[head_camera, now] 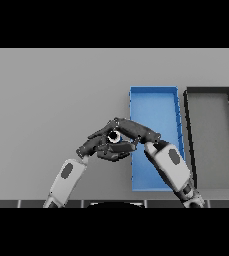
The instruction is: Pick up the blue pipe and place it into the blue bin.
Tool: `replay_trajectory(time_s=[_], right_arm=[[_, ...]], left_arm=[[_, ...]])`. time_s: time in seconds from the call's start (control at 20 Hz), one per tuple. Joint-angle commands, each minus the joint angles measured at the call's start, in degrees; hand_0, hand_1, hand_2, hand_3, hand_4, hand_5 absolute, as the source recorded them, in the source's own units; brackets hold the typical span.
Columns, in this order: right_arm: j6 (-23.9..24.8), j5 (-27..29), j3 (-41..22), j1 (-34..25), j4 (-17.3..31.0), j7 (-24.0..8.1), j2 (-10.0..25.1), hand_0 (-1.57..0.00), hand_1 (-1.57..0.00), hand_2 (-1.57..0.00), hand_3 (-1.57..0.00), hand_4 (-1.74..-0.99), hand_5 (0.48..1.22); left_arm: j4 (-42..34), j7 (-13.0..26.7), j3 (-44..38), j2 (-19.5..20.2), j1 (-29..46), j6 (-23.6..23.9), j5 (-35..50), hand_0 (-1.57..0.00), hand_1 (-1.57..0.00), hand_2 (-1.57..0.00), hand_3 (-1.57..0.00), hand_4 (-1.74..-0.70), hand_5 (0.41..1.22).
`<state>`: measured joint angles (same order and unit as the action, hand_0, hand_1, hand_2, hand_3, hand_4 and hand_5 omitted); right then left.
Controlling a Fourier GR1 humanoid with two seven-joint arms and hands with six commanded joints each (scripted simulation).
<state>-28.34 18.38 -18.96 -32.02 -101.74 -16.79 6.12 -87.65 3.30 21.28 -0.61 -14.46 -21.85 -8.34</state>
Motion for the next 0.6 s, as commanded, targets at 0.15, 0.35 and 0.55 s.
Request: replay_trajectory(time_s=[0.15,0.35,0.55], right_arm=[[2.33,10.13,2.20,-1.92,-1.24,-6.53,-0.27,-1.57,-1.57,-1.57,-1.57,-1.741,1.221],[7.64,21.12,7.20,-10.80,-1.27,-11.87,2.31,-1.57,-1.57,-1.57,-1.57,-1.741,1.221],[10.10,27.33,13.51,-21.51,4.20,-10.14,6.57,-1.57,-1.57,-1.57,-1.57,-1.741,1.221]], left_arm=[[1.05,-0.09,0.52,-0.17,0.34,0.33,-0.89,-0.02,-0.02,-0.02,-0.02,-0.92,0.474],[0.53,1.45,0.31,-0.27,-0.05,0.14,-0.44,-0.01,-0.01,-0.01,-0.01,-0.91,0.450],[-0.64,2.93,0.65,-0.35,0.46,-0.55,0.31,0.00,0.00,0.00,0.00,-0.91,0.435]])
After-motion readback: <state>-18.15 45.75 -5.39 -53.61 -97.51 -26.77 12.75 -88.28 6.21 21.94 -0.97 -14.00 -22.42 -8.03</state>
